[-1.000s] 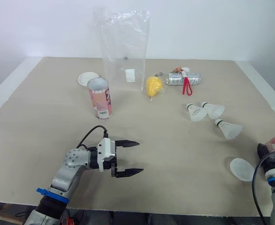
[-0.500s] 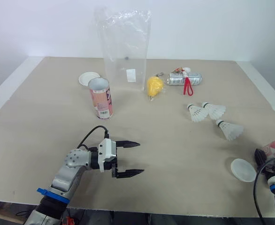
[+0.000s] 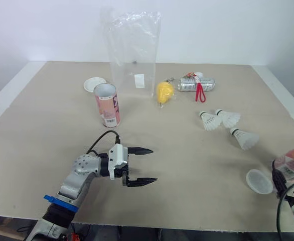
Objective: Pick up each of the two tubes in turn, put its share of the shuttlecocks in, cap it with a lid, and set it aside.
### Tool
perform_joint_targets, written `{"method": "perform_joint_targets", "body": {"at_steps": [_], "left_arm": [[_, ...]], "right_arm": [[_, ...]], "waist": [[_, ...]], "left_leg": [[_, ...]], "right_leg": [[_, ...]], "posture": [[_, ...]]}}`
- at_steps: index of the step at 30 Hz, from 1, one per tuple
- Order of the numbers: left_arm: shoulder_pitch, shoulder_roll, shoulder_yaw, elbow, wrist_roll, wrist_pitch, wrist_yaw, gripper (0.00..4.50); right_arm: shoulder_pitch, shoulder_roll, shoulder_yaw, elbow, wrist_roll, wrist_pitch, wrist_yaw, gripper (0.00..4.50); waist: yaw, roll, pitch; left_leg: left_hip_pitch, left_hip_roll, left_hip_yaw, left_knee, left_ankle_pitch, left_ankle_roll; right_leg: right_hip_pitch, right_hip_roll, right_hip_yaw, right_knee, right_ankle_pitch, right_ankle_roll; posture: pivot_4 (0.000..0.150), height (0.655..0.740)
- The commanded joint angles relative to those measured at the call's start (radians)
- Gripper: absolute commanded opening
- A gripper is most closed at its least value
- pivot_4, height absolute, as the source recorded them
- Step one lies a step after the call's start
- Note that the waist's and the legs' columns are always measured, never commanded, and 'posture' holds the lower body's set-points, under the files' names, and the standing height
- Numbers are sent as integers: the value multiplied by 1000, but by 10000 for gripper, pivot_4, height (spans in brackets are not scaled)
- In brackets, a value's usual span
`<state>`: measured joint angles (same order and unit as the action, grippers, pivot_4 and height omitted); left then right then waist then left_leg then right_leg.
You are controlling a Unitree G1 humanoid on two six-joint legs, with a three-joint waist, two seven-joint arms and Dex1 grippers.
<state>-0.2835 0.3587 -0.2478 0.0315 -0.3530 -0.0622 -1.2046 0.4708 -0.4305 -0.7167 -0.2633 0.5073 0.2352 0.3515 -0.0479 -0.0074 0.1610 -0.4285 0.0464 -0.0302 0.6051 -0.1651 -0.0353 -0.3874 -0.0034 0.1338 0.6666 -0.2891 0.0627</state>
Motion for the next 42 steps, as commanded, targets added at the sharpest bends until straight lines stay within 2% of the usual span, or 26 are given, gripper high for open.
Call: {"method": "perform_joint_targets", "body": {"at_steps": [1, 7, 11, 14, 17, 21, 26, 33, 42], "left_arm": [[-15, -6, 0, 5, 0, -23, -9, 45000], [-13, -6, 8, 26, 5, -42, -5, 45000], [-8, -7, 16, 28, 7, -46, 11, 45000], [-4, -10, 23, 32, 15, -52, 34, 45000], [4, -12, 39, 32, 33, -62, 74, 45000], [24, -4, 51, 23, 63, -86, 122, 45000], [68, -5, 96, -20, 94, -56, 254, 45000], [123, -18, 184, -82, 147, 48, 504, 45000], [145, -105, 304, -110, 193, 189, 834, 45000]], "right_arm": [[69, -24, -74, -67, 22, -10, 52, 44016], [216, -79, -123, -125, 19, -103, 254, 44016], [217, -117, -86, -183, 44, -150, 373, 44016], [141, -156, 34, -219, 23, -146, 416, 44016], [-10, -203, 238, -195, -58, -174, 473, 44016], [-177, -218, 378, -117, -83, -198, 530, 44016], [-439, -210, 571, 39, -99, -235, 665, 44016], [-676, -170, 720, 229, -83, -228, 822, 44016], [-888, -61, 757, 404, -103, -206, 814, 44016]], "waist": [[0, 0, 0], [0, 0, 0], [-3, 0, 0], [-4, -3, 1], [-3, -4, 2], [3, -4, 2], [2, -6, 3], [2, -7, 4], [3, -7, 5]], "left_leg": [[0, 0, 0, 0, 0, 0], [0, 0, 0, 0, 0, 0], [1, 0, 1, 0, 0, 0], [2, 0, 1, 1, 0, 0], [3, 0, 1, 2, 1, 1], [3, 0, 0, 2, 1, 1], [1, -1, -1, 2, 0, 0], [1, -1, -3, 2, 0, 0], [2, 0, -3, 5, 1, 0]], "right_leg": [[0, 0, 0, 0, 0, 0], [0, -1, 0, 0, -1, 0], [0, -1, 0, 0, 0, 0], [1, -1, 0, 0, 1, -1], [1, 0, 0, 0, 2, -1], [2, 0, 0, 0, 2, -1], [3, 0, 0, -1, 3, 5], [4, 0, -2, -1, 3, 6], [5, 1, -2, 0, 7, 6]], "posture": [[1500, 7400], [1500, 7400], [1500, 7400], [1500, 7400], [1500, 7400], [1500, 7400], [1500, 7400], [1500, 7400], [1500, 7400]]}}
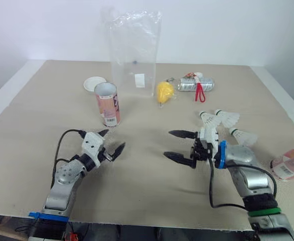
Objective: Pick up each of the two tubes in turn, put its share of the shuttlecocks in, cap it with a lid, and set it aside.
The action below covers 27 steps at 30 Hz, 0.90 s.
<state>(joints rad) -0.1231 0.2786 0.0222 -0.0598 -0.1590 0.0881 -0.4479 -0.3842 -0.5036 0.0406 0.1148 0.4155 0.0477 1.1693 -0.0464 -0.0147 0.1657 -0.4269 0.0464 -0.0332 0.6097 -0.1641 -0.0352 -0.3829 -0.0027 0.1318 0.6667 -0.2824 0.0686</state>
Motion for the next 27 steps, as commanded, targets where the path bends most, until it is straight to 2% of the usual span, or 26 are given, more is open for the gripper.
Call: {"method": "perform_joint_targets", "body": {"at_steps": [1, 4, 11, 18, 27], "left_arm": [[-29, -34, 38, -6, 2, 51, 97, 45000], [-58, -47, 42, 24, 0, 75, 123, 45000], [-222, -57, 33, 245, 21, 18, 134, 45000], [-375, -50, 14, 479, 57, -58, 113, 45000], [-557, -40, 48, 778, 37, -152, 62, 45000]], "right_arm": [[-47, 18, 1, 41, -15, -21, -3, 44016], [-71, 32, 1, 71, -26, -32, 2, 44016], [-124, 53, 3, 135, -68, -56, -15, 44016], [-111, 50, 9, 80, -88, -42, -43, 44016], [-106, 43, 11, 41, -99, -34, -75, 44016]], "waist": [[2, 0, 0], [2, 0, 0], [0, 0, 0], [0, 0, 0], [0, 0, 0]], "left_leg": [[0, 0, 0, 1, 0, 0], [-1, -1, 0, 1, 0, 0], [0, 0, -1, 1, 2, -1], [-1, -1, -1, 1, 2, -2], [-1, -1, -1, 1, 4, -2]], "right_leg": [[0, 0, 0, 0, 0, 0], [0, 0, 0, 0, 1, 0], [0, 1, 0, 0, 3, 2], [0, 1, 0, 0, 3, 2], [0, 1, 0, 0, 4, 3]], "posture": [[1500, 7400], [1500, 7400], [1500, 7400], [1500, 7400], [1500, 7400]]}}
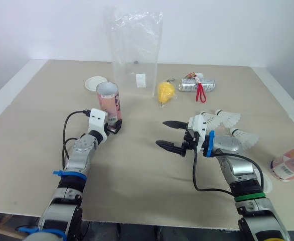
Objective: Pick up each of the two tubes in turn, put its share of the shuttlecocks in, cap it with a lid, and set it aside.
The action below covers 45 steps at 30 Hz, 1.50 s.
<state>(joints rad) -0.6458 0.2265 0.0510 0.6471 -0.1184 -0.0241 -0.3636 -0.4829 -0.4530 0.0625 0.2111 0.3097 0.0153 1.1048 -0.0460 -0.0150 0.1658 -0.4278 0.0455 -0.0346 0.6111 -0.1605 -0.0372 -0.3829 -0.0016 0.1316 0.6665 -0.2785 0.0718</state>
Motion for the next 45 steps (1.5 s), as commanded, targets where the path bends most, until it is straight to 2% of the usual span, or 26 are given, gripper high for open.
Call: {"method": "perform_joint_targets", "body": {"at_steps": [1, 11, 13, 45], "left_arm": [[-50, 13, 19, 99, -1, -51, -29, 45000], [-110, 16, 22, 244, 2, -125, -70, 45000], [-106, 17, 29, 243, -3, -132, -65, 40013], [-81, 40, 52, 250, -10, -156, -69, 40013]], "right_arm": [[-7, -7, -10, -62, 10, 6, -12, 44016], [14, -5, -5, -99, 14, 30, -20, 44016], [14, -6, -6, -102, 14, 33, -21, 45000], [28, -3, 11, -106, 4, 43, -31, 45000]], "waist": [[0, 0, 0], [0, 0, 0], [0, 0, 0], [-2, 0, 0]], "left_leg": [[0, 0, 0, 0, 0, 0], [-1, 0, 0, 0, 0, 0], [-1, 0, 0, 0, 0, 0], [-1, 0, 0, -1, 0, 0]], "right_leg": [[0, 0, 0, 0, 0, 0], [0, 0, 0, 0, 0, 0], [0, 0, 0, 0, 0, 0], [-1, 0, 0, 0, 0, 0]], "posture": [[1500, 7400], [1500, 7400], [1500, 7400], [1500, 7400]]}}
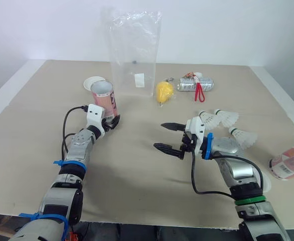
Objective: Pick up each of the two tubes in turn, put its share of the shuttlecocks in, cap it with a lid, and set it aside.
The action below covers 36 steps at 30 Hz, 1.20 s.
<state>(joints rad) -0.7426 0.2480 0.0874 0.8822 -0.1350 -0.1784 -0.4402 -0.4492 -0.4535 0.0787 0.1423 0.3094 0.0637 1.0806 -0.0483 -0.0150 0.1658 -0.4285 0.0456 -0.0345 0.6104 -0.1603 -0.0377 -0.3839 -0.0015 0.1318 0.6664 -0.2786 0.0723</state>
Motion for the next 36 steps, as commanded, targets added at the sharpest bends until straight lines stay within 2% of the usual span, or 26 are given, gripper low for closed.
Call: {"method": "perform_joint_targets", "body": {"at_steps": [1, 2, 5, 14, 20, 24, 30, 36], "left_arm": [[18, 21, 15, 17, 5, -2, 0, 40013], [21, 22, 14, 18, 5, -2, -6, 40013], [30, 26, 13, 11, 11, -11, 5, 34100], [44, 39, -6, -14, 25, -28, -12, 34100], [116, 112, -115, -182, 76, -34, -202, 34100], [140, 184, -201, -306, 91, -18, -380, 34100], [89, 263, -334, -401, 134, 7, -626, 34100], [0, 266, -435, -447, 162, 88, -806, 34100]], "right_arm": [[-5, -2, -4, -36, 3, -6, -7, 45000], [-3, -2, -3, -35, 1, -8, -7, 45000], [4, -1, 1, -40, 1, -7, -9, 45000], [22, 1, -8, -64, 12, 17, -35, 45000], [103, 2, -63, -199, 54, 98, -138, 45000], [168, -5, -123, -306, 80, 151, -230, 45000], [255, 4, -238, -414, 13, 270, -506, 45000], [275, 40, -291, -447, -17, 386, -699, 45000]], "waist": [[0, 0, 0], [0, 0, 0], [0, 0, 0], [0, 0, 0], [1, 0, 0], [2, 0, 0], [6, 0, 0], [3, 0, 0]], "left_leg": [[0, 0, 0, 0, 0, 0], [0, 0, 0, 0, 0, 0], [0, 0, 0, 0, 0, 0], [0, 0, 0, 0, 0, 0], [-1, 0, 0, -4, 0, 0], [-3, 0, 0, -4, 0, -1], [-4, -1, 1, -4, 0, -1], [-5, -1, 1, -4, 0, 0]], "right_leg": [[0, 0, 0, 0, 0, 0], [0, 0, 0, 0, 0, 0], [0, 0, 0, 0, 0, 0], [0, 0, 0, 0, 0, 0], [-2, 0, 0, 0, -1, -1], [-4, 0, 0, 0, -1, -2], [-5, -2, 0, -1, -2, -1], [-6, -2, 0, -1, -3, -1]], "posture": [[1500, 7400], [1500, 7400], [1500, 7400], [1500, 7400], [1500, 7400], [1500, 7400], [1500, 7400], [1500, 7400]]}}
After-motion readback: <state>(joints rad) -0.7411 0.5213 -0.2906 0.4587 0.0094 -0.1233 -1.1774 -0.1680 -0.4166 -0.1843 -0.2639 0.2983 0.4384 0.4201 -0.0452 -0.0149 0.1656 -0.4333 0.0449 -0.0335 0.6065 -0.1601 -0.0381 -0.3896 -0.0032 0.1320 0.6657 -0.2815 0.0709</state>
